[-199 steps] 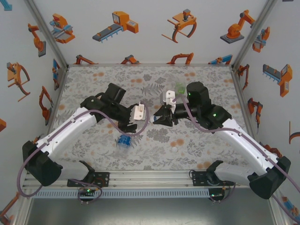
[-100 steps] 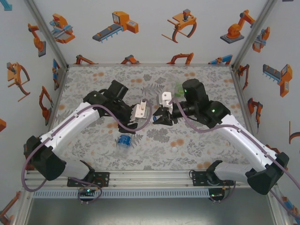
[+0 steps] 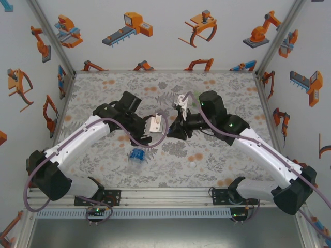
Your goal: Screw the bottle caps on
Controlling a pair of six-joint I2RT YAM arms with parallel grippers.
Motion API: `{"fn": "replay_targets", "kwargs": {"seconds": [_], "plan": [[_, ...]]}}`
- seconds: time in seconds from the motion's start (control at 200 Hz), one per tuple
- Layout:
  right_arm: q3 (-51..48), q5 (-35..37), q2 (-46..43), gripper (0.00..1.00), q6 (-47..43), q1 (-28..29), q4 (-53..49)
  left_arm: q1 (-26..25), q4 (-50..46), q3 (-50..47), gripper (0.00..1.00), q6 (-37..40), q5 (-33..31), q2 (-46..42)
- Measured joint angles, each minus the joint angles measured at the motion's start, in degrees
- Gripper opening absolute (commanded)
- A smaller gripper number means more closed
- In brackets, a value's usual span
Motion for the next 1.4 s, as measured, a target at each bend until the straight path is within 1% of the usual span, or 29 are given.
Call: {"fn": "replay_targets", "kwargs": {"seconds": [0.17, 0.255, 0.35, 0.426, 0.491, 0.546, 0.641, 0.746, 0.851, 0.876, 0.981, 1.127, 1.172, 1.272, 1.402], "plan": [[-0.5, 6.3, 0.2, 0.01, 23.2, 0.0, 0.9, 0.0, 4.1, -2.3, 0.00, -0.5, -1.5, -1.4], [-1.7, 9.5, 0.2, 0.02, 37.2, -0.2, 1.2, 0.0, 6.0, -3.6, 0.00, -1.0, -2.6, -2.3], [-3.2, 11.4, 0.3, 0.05, 52.0, -0.8, 1.4, 0.0, 8.0, -5.2, 0.00, -1.7, -3.7, -2.9], [-4.2, 12.0, 0.8, 0.08, 61.2, -1.2, 2.0, 0.0, 9.7, -6.5, 0.00, -2.3, -4.7, -3.3], [-4.4, 12.0, 1.7, 0.11, 66.5, -1.4, 2.2, 0.1, 10.3, -7.1, 0.00, -2.7, -5.6, -3.5], [-4.4, 12.1, 2.4, 0.16, 69.2, -1.6, 2.3, 0.3, 10.3, -7.3, 0.00, -3.0, -6.0, -3.5], [-4.3, 12.5, 2.8, 0.30, 71.1, -1.6, 2.2, 0.4, 10.4, -7.4, 0.00, -3.3, -6.4, -3.5], [-2.3, 13.9, 2.8, 0.46, 69.0, -1.6, 0.0, 0.4, 11.8, -7.4, 0.00, -3.6, -5.9, -3.5], [0.0, 15.8, 2.6, 0.62, 63.4, -1.7, -1.0, -0.5, 15.1, -7.3, 0.00, -3.6, -2.8, -3.9], [0.4, 15.9, 2.4, 0.63, 61.4, -1.9, -1.0, -0.7, 15.6, -7.3, 0.00, -3.6, -2.3, -4.1], [2.5, 15.6, 1.4, 0.63, 52.9, -2.4, -1.4, -0.9, 16.6, -7.3, 0.00, -3.6, -0.9, -4.6], [5.7, 12.9, -0.8, 0.63, 37.1, -2.5, -1.4, -0.9, 16.7, -7.3, 0.00, -3.5, -0.5, -4.7], [6.5, 11.3, -1.5, 0.63, 31.2, -2.5, -1.4, -0.9, 16.7, -7.3, 0.00, -3.5, -0.2, -4.7], [8.1, 7.4, -2.6, 0.58, 17.5, -2.5, -2.5, -0.9, 16.7, -7.3, 0.00, -3.5, 0.5, -4.7], [8.6, 2.2, -2.9, 0.54, -1.6, -2.3, -5.9, -0.9, 16.7, -7.3, 0.00, -3.3, 1.6, -4.9]]}}
